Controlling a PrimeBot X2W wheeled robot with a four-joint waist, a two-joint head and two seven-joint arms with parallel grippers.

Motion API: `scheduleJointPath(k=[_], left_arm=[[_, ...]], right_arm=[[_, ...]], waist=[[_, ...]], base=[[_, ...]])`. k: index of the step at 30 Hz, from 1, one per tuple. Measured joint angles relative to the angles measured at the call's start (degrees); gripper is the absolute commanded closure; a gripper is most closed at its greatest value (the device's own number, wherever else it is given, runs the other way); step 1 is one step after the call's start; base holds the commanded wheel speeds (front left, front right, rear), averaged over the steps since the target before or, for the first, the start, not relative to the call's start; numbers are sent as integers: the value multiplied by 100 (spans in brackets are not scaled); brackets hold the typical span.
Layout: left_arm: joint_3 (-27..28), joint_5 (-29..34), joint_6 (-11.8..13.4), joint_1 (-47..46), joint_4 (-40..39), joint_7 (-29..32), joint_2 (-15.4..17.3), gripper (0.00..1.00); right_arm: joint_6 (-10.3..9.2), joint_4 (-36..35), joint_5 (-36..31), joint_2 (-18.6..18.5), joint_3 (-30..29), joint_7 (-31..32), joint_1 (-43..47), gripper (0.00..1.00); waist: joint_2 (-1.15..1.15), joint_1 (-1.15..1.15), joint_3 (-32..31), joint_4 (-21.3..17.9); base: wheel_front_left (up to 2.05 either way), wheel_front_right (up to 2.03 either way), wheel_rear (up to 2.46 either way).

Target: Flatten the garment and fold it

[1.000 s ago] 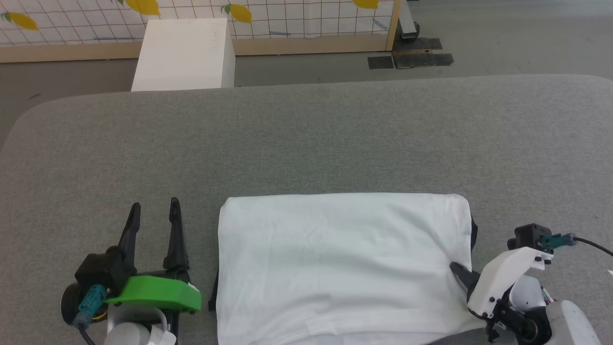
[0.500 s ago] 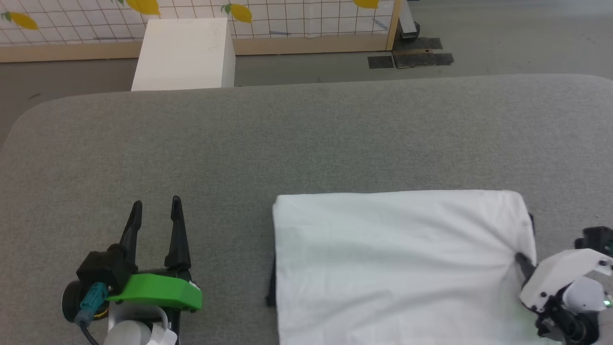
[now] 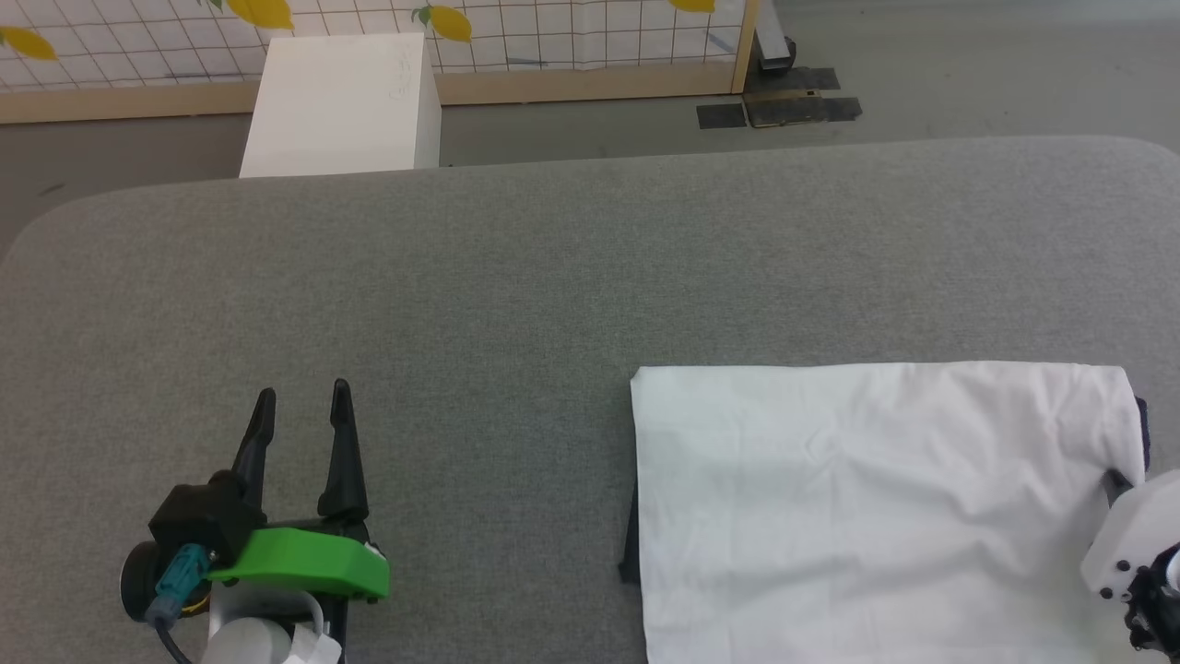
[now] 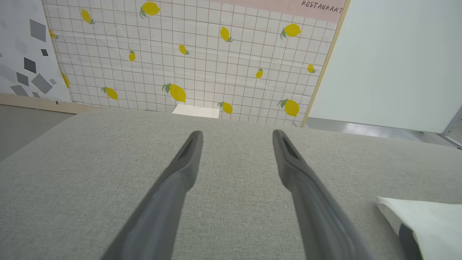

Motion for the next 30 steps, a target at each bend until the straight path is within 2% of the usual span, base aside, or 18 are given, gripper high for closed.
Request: scheduleJointPath(k=[3, 8, 11, 14, 18, 21, 22, 30], left_arm=[[0, 0, -18, 1, 37, 0, 0, 0], [-3, 1, -26, 1, 87, 0, -2, 0], [-16, 1, -43, 1, 99, 0, -2, 0], [-31, 1, -45, 0, 110, 0, -2, 0], [-54, 2, -60, -2, 119, 0, -3, 0], [-66, 2, -66, -8, 120, 0, -3, 0], [-78, 2, -67, -21, 119, 0, -4, 0], [-146, 2, -67, -179, 122, 0, -7, 0]], right_arm=[[0, -702, 88, -1, 482, 245, 264, 100], [0, -2043, 297, -3, 1606, 818, 692, 100], [0, -2610, 289, -4, 2275, 1149, 795, 100], [0, -2848, 205, -4, 2992, 1389, 799, 100], [0, -2622, 129, -22, 3723, 1547, 666, 100], [0, -2204, 143, -24, 4096, 1550, 426, 100], [0, -1837, 192, -23, 4287, 1530, 248, 100], [0, -400, 602, -18, 4726, 1313, -327, 100]], waist=[[0, 0, -47, 0], [0, 0, -129, -3], [0, 0, -146, 23], [0, 0, -136, 59], [0, 0, -98, 116], [0, 0, -47, 165], [0, 0, 0, 200], [0, 0, 207, 344]], base=[[0, 0, 0], [0, 0, 0], [0, 0, 0], [0, 0, 0], [0, 0, 0], [0, 0, 0], [0, 0, 0], [0, 0, 0]])
